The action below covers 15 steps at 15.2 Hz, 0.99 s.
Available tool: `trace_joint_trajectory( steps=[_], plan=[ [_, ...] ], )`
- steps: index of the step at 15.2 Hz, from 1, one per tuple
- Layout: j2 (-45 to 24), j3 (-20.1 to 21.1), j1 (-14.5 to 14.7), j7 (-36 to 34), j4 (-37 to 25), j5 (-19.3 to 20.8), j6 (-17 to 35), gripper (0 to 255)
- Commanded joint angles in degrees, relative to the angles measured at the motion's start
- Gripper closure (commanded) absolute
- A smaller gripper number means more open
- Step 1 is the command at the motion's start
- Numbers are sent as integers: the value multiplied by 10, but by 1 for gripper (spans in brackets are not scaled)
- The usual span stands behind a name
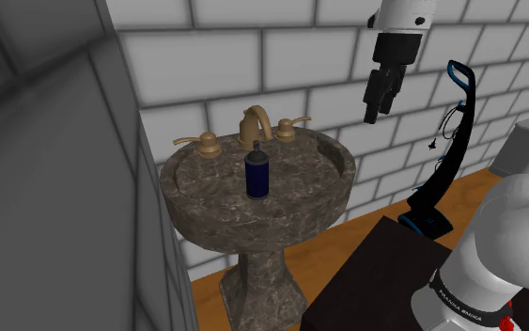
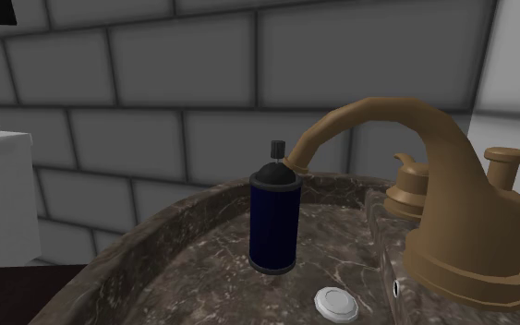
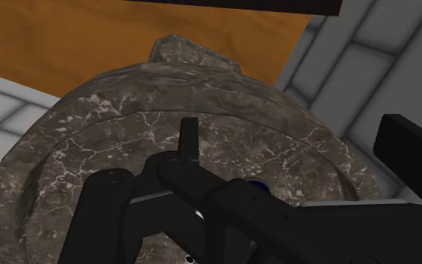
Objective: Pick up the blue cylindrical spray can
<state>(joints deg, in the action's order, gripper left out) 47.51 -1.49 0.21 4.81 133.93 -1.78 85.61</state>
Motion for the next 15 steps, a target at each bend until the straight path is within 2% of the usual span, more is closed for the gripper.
trace_joint_trajectory(
  steps=[1,8,12,15],
  plan=[
    [0,0,0,0,0,0,0,0],
    [22,75,-6,-86,135,-14,252,0],
    [-7,128,-18,-143,184,-11,407,0],
    [-48,175,-41,-196,205,3,525,0]
  ],
)
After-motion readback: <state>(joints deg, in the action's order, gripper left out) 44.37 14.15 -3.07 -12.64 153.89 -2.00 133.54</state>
